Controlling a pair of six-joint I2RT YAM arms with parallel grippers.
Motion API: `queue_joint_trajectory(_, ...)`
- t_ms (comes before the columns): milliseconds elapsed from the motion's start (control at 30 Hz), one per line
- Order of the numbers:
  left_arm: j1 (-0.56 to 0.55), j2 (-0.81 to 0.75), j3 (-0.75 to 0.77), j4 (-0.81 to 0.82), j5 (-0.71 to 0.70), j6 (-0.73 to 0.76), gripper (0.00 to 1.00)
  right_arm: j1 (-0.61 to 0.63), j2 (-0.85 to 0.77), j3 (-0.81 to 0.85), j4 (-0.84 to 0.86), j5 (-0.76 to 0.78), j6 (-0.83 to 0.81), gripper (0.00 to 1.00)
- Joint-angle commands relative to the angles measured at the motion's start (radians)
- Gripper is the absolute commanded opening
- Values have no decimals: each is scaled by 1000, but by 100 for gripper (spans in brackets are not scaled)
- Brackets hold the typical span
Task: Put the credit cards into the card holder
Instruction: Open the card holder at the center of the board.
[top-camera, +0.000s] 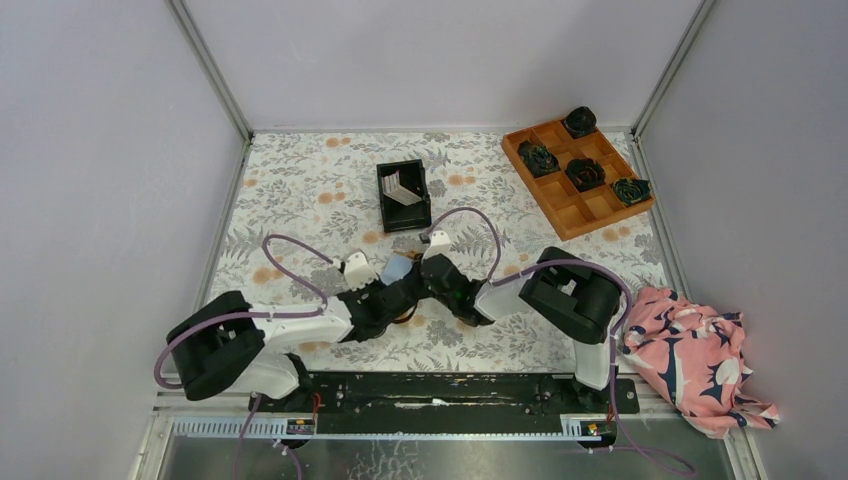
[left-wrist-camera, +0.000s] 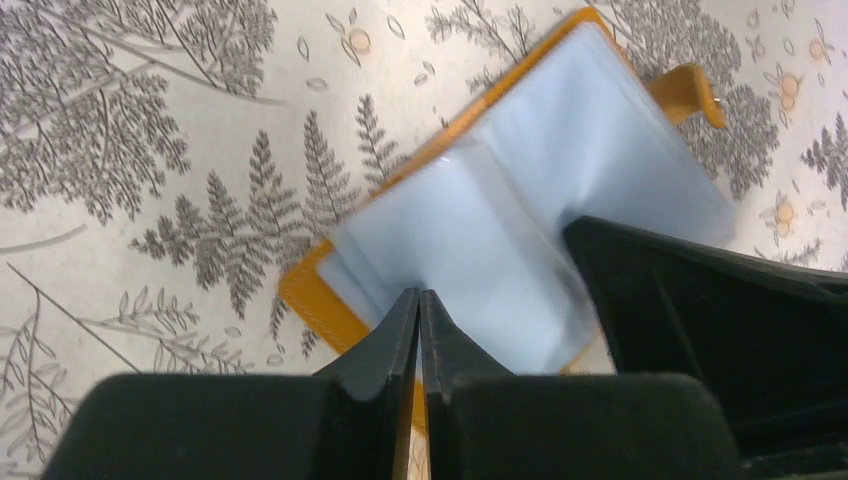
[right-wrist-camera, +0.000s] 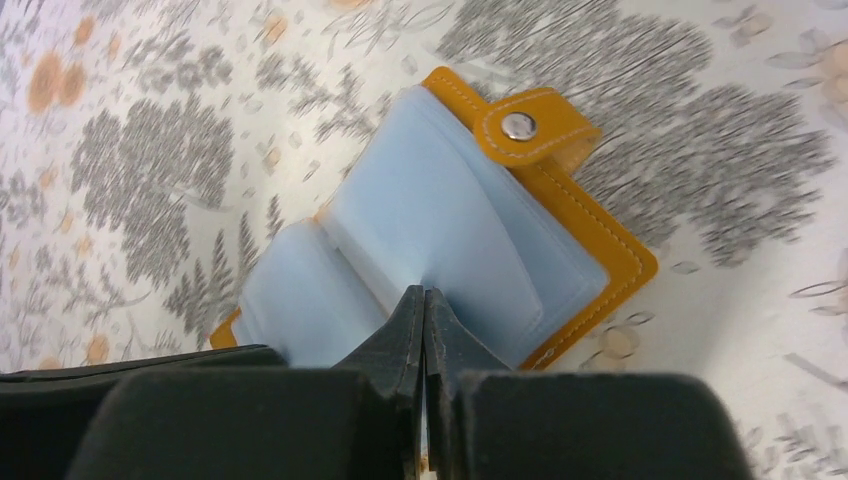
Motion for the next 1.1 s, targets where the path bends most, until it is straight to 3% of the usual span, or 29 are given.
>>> queue_joint_trajectory(0, 82, 26, 6, 18, 56, 140, 9, -87, 63, -11, -194, 34, -22, 0)
queue_joint_trajectory(333, 232, 99, 75, 140, 125, 297, 7, -155, 66, 5, -209, 7, -6, 0)
queue_joint_trajectory(600, 226, -5, 9, 138, 181, 275, 6, -156, 46, 2, -219, 6, -3, 0)
queue_joint_trajectory(767, 159, -60, -49, 138, 195, 207, 5, -156, 36, 3, -228, 2, -3, 0)
queue_joint_trajectory(1067, 127, 78, -4, 169, 151, 189, 5, -154, 17, -24, -221, -2, 0, 0)
